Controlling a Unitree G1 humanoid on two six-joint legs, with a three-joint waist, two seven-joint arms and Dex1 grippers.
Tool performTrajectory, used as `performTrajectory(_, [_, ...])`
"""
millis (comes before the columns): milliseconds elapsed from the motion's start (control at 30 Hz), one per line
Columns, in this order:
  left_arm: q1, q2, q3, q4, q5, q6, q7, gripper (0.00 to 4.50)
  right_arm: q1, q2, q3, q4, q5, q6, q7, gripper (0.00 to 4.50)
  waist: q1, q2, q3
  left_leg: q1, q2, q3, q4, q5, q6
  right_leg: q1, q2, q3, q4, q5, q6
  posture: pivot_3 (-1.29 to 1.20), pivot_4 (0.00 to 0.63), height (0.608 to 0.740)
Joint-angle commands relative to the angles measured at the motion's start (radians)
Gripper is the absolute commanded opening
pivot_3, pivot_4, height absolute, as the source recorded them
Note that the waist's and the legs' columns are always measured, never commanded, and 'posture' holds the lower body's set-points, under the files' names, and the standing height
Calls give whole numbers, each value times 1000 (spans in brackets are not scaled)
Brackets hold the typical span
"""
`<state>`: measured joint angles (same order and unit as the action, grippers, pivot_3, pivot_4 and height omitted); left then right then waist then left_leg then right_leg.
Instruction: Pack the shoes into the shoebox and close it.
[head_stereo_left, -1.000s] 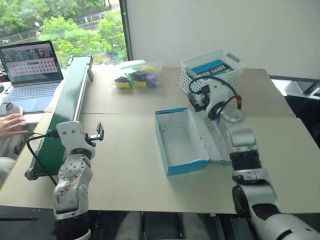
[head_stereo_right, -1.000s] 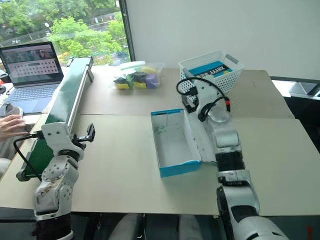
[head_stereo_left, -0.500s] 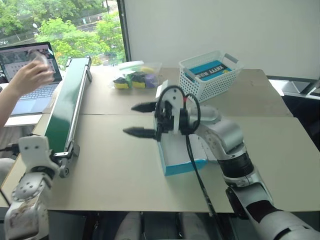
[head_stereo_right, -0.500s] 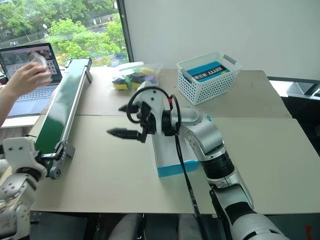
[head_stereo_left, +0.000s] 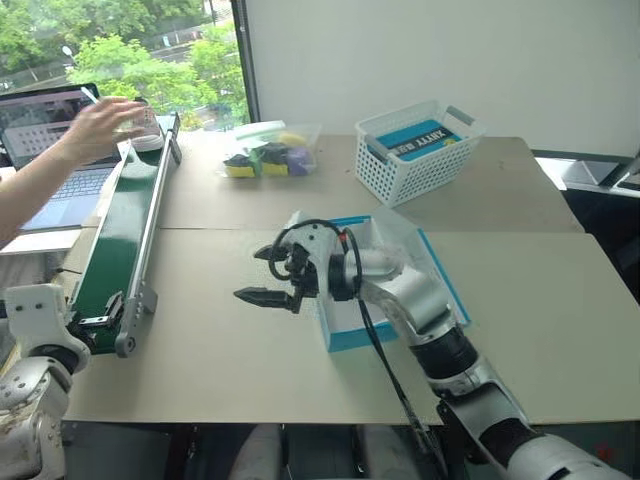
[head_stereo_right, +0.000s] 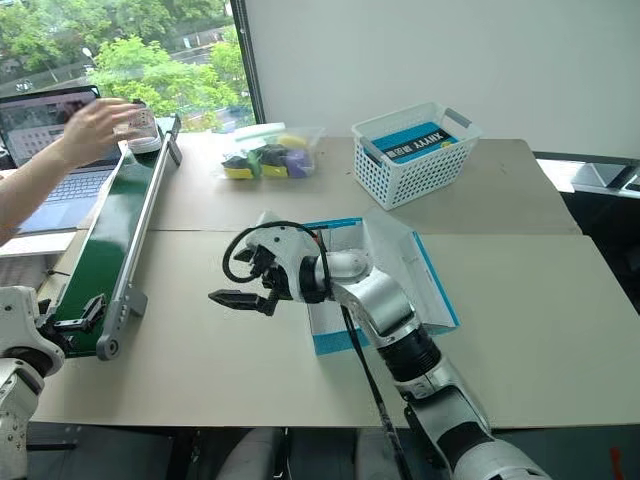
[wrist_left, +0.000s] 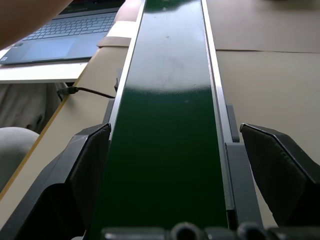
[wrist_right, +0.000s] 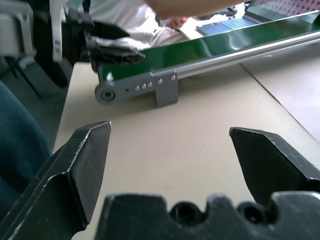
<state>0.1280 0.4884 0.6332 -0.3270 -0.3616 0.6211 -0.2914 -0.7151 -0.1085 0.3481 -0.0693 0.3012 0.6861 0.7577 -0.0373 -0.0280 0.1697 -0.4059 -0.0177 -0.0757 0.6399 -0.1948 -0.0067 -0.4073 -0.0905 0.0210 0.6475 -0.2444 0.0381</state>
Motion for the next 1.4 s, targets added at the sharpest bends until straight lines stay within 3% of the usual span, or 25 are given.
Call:
performTrajectory(33, [-10,25,-21,7,15,-29,-10,4457,2,5,-62,-18,22,25,-46,4500,0,0,0,0,0,0,0,0,0,0,0,0,0,0,0,0,150,725])
performTrajectory(1400, [-20,17,-10,-10,19,70,96,4457,5,-9,-18,40,-33,33,-97,4500,-5,0,0,0,0,0,-1,0,0,-1,0,0,0,0,0,0,150,725])
